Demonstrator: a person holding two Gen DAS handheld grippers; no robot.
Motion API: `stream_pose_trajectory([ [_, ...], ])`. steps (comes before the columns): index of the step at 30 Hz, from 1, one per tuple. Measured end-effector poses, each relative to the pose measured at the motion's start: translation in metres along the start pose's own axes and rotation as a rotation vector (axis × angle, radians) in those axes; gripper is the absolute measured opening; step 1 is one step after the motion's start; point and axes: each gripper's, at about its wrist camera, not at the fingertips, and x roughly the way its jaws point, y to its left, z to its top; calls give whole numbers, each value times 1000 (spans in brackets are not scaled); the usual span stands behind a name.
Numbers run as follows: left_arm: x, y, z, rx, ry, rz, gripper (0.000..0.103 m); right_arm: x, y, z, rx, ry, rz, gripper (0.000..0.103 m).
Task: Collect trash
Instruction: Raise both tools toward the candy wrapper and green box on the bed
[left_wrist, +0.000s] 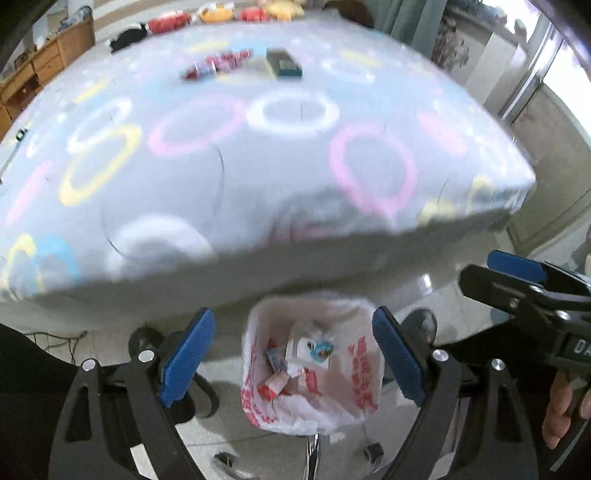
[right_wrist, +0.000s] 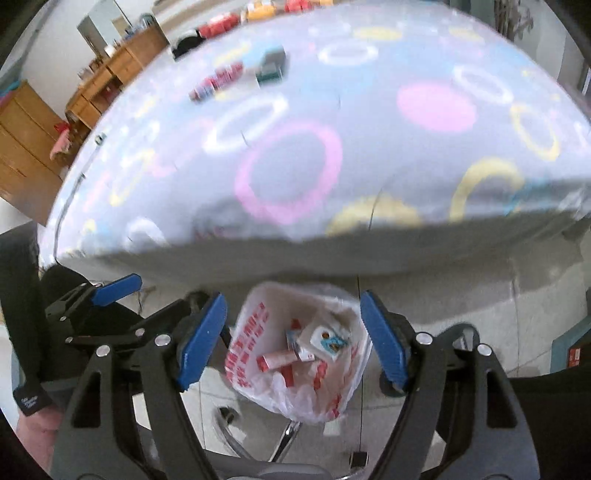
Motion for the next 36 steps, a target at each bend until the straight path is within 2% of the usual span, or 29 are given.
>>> stream_pose_trajectory([
  [9, -97, -5, 49, -3, -207, 3, 85, -99, 19, 37, -34, -234, 23, 80],
  [14, -132, -5, 66, 11, -287, 27, 89, -144, 31, 51, -80, -344, 4, 81],
  [20, -158, -3, 80, 21, -348, 52, 89, -189, 45, 70, -137, -477, -41, 95],
  [26, -173, 4, 100, 29, -391, 71, 89, -216, 57, 94, -176, -534, -56, 96],
  [36, -183, 23, 143, 43, -440, 108, 90, -234, 86, 142, -228, -581, -11, 96],
])
